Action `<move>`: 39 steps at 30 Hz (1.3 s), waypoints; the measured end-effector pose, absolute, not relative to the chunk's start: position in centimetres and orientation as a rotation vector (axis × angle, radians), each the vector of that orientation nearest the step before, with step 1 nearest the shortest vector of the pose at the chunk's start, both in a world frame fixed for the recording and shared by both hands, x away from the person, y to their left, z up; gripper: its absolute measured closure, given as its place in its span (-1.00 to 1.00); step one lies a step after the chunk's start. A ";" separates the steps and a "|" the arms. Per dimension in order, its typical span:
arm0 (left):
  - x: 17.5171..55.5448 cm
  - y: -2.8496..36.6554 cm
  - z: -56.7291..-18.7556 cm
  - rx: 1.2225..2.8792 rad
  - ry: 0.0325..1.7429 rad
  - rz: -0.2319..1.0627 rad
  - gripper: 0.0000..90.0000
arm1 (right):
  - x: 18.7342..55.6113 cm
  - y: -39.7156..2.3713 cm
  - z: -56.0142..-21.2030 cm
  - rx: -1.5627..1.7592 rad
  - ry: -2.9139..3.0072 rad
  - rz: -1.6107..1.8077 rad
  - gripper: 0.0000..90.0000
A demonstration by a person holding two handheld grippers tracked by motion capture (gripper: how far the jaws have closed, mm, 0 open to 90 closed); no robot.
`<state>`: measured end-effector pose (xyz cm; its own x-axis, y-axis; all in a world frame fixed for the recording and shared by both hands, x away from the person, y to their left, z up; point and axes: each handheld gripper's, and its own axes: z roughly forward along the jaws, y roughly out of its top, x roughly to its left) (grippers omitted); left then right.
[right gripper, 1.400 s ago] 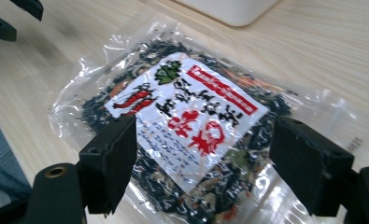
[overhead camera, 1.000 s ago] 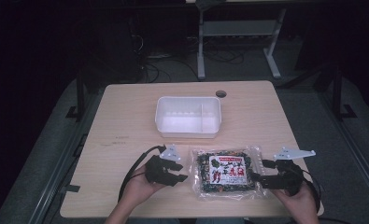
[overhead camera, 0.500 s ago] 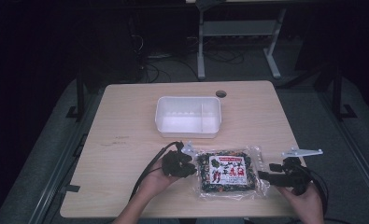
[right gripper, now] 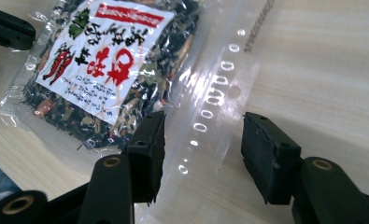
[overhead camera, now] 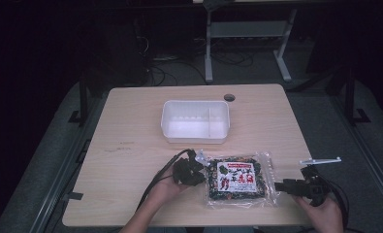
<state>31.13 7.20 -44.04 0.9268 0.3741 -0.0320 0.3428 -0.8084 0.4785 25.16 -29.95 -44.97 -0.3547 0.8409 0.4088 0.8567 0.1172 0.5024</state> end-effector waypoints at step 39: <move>31.1 7.2 -44.4 2.616 0.514 0.107 0.77 | 25.8 -29.4 -45.8 -1.674 -2.174 -1.139 0.55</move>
<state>31.13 7.20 -44.41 0.9268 0.3752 -0.0138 0.3388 -0.8198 0.4616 25.82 -29.37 -45.76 -0.3553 0.7535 0.5531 0.8836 0.0778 0.4617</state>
